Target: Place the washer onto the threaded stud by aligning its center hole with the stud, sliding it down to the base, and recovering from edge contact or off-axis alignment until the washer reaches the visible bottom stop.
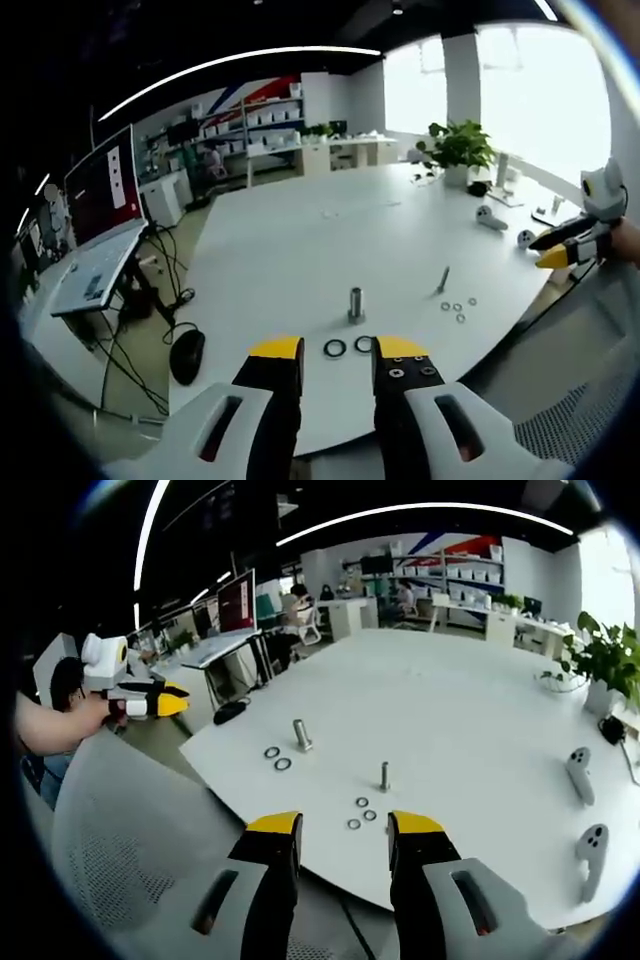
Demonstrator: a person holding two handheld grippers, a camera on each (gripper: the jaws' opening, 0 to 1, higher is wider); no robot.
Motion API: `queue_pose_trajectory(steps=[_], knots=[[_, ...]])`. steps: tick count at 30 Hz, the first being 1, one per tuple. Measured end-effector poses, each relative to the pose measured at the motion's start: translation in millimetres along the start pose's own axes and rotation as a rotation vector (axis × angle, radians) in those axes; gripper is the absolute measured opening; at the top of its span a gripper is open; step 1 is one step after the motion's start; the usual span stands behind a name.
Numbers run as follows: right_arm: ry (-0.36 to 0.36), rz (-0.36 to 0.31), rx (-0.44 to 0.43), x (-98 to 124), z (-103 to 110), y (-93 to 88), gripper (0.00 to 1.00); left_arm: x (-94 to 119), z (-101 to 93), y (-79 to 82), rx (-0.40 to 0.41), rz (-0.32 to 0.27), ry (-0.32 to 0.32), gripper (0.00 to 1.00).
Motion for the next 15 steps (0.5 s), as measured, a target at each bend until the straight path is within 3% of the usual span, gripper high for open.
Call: queue_pose_trajectory(steps=[9,15], knots=[[-0.001,0.003,-0.001,-0.8,-0.8,-0.2,0.36,-3.1,-2.8,-1.9,-0.01,0.02,-0.027,0.25],[0.004,0.006,-0.001,-0.5,-0.7,-0.9,0.36,-1.7,-1.8,-2.1,-0.002,0.016,-0.012,0.25]])
Point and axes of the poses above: the point that each gripper's makers call its tool centre point, and the gripper's own axes: x roughly backward along the fingers, z roughly to its left, y roughly out of its top, the point moved 7 cm from there along x, roughly backward along the fingers, and after that the axes turned 1 degree about -z, right-handed, at the moved point
